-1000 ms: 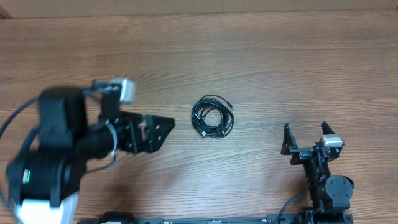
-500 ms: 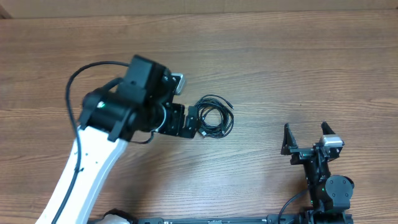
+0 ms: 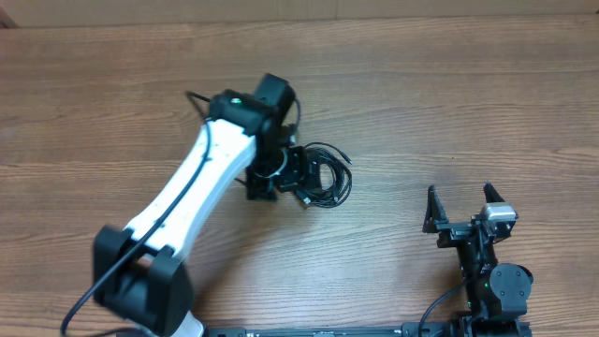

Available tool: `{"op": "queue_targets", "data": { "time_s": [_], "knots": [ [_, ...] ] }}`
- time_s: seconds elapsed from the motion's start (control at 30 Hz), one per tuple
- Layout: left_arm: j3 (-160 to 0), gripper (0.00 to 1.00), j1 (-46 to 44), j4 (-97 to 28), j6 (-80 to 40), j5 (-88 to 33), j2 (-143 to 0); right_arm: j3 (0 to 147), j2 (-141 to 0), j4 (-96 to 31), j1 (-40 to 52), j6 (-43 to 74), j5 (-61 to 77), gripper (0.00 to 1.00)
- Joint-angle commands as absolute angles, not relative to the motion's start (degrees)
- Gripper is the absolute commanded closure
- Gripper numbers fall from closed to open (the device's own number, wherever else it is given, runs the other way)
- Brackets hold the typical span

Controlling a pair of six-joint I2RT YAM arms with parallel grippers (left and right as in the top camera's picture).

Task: Untangle cables
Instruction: 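Move the left gripper over the black cable coil and lower it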

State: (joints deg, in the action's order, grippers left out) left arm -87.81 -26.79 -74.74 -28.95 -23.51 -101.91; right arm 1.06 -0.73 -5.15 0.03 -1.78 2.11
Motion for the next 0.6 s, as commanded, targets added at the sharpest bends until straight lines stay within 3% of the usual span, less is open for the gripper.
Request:
{"op": "queue_targets", "data": {
  "time_s": [0.0,0.57],
  "knots": [
    [-89.1,0.2,-28.6,-72.0,-32.4,-25.0,-106.1,0.5,-0.2,-4.8,-0.1,-2.2,1.6,0.0],
    [-89.1,0.22,-28.6,-63.5,-50.7,-20.4,-116.8,0.5,-0.2,-4.8,-0.1,-2.2,1.6,0.0]
  ]
}}
